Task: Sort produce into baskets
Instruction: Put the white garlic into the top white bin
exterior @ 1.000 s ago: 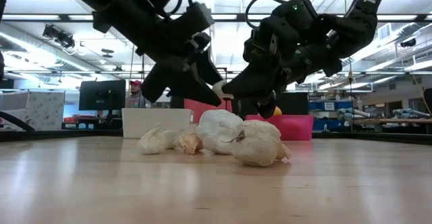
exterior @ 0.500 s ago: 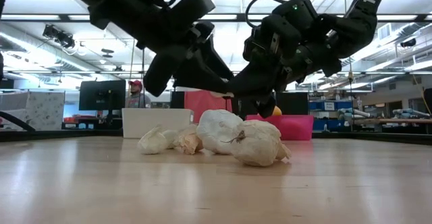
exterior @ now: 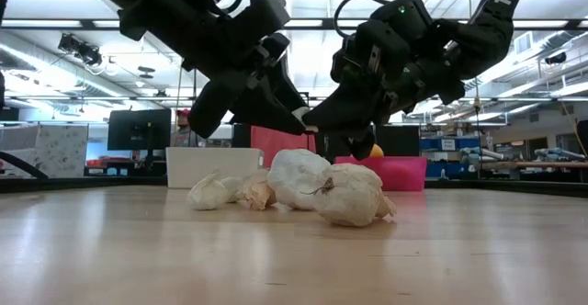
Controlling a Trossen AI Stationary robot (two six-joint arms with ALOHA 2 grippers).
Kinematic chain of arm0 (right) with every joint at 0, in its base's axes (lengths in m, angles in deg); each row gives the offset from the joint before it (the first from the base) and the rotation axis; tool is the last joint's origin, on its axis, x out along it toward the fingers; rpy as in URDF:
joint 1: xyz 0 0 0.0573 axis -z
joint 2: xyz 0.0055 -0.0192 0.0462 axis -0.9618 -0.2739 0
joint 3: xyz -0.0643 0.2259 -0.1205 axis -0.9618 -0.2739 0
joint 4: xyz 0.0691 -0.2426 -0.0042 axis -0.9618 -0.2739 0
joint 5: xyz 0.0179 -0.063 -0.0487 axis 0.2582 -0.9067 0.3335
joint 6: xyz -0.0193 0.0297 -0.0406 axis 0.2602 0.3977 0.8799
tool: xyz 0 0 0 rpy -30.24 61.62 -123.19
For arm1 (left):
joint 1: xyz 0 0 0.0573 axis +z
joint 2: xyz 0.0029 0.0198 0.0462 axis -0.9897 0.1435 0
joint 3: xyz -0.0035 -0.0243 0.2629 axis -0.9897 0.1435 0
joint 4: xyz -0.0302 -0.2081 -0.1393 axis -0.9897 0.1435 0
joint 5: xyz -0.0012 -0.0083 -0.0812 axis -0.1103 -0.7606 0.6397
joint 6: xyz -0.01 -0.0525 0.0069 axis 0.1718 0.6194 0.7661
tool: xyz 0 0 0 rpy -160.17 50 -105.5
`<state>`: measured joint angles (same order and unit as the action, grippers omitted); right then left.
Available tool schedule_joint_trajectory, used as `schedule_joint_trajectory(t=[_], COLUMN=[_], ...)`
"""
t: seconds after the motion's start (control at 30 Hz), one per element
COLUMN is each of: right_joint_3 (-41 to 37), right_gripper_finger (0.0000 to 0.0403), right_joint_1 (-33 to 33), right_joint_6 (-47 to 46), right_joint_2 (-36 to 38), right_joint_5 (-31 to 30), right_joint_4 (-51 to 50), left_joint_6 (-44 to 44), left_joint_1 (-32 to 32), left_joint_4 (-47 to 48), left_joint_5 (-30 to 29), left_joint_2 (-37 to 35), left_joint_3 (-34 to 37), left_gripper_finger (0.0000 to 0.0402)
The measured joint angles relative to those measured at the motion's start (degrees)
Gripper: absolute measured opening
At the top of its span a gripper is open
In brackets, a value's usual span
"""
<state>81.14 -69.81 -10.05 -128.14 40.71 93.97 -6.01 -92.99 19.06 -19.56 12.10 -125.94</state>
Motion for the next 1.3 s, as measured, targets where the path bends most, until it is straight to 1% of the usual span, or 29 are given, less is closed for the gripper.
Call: schedule_joint_trajectory(t=[0.13, 0.23, 0.3, 0.4, 0.5, 0.6, 0.7, 0.73, 0.9, 1.0, 1.1, 1.2, 1.3], right_joint_3=[0.0, 0.0, 0.0, 0.0, 0.0, 0.0, 0.0, 0.0, 0.1, 1.8, 3.6, 5.2, 6.0], right_gripper_finger=[0.0064, 0.0081, 0.0101, 0.0140, 0.0180, 0.0208, 0.0215, 0.0215, 0.0215, 0.0215, 0.0215, 0.0215, 0.0215], right_joint_1=[0.0, 0.0, -0.1, 0.0, 0.5, 1.2, 1.5, 1.4, 0.5, -0.2, -0.9, -1.3, -1.3], right_joint_6=[2.1, 2.9, 2.9, 2.9, 2.2, 0.7, 1.2, 1.6, 5.3, 8.3, 10.7, 13.5, 15.3], right_joint_2=[0.0, 0.0, 0.0, 0.0, 0.0, 0.0, 0.0, 0.0, 0.0, -1.1, -3.3, -5.3, -6.8], right_joint_5=[-0.1, -0.9, -2.3, -4.5, -8.2, -14.7, -21.8, -23.1, -24.0, -25.9, -26.1, -26.1, -26.1], right_joint_4=[0.0, -0.1, -0.1, -0.1, 0.0, -0.2, -3.7, -4.5, -5.7, -5.6, -5.7, -5.8, -5.9], left_joint_6=[0.3, 1.4, 2.5, 5.0, 8.7, 13.1, 16.8, 17.2, 17.3, 17.3, 17.7, 18.7, 19.4], left_joint_1=[0.0, 0.2, 0.5, 1.7, 4.3, 8.3, 12.8, 14.2, 22.2, 27.6, 33.6, 39.6, 43.9], left_joint_4=[-0.1, -0.4, -0.2, 1.1, 5.1, 8.7, 10.1, 11.1, 15.1, 17.3, 17.2, 17.4, 18.7], left_joint_5=[-0.4, -0.8, -0.8, -0.8, -0.5, 2.1, 6.0, 6.4, 7.2, 7.5, 10.8, 14.2, 14.3], left_joint_2=[0.0, 0.0, 0.0, 0.0, -0.3, -1.9, -4.5, -5.3, -9.8, -12.4, -14.6, -14.8, -14.3], left_joint_3=[0.0, 0.0, 0.0, 0.0, -0.1, 0.0, 0.0, 0.0, 0.0, 0.0, 0.0, 0.0, 0.0], left_gripper_finger=[0.0156, 0.0132, 0.0122, 0.0117, 0.0117, 0.0117, 0.0117, 0.0117, 0.0117, 0.0117, 0.0117, 0.0117, 0.0117])
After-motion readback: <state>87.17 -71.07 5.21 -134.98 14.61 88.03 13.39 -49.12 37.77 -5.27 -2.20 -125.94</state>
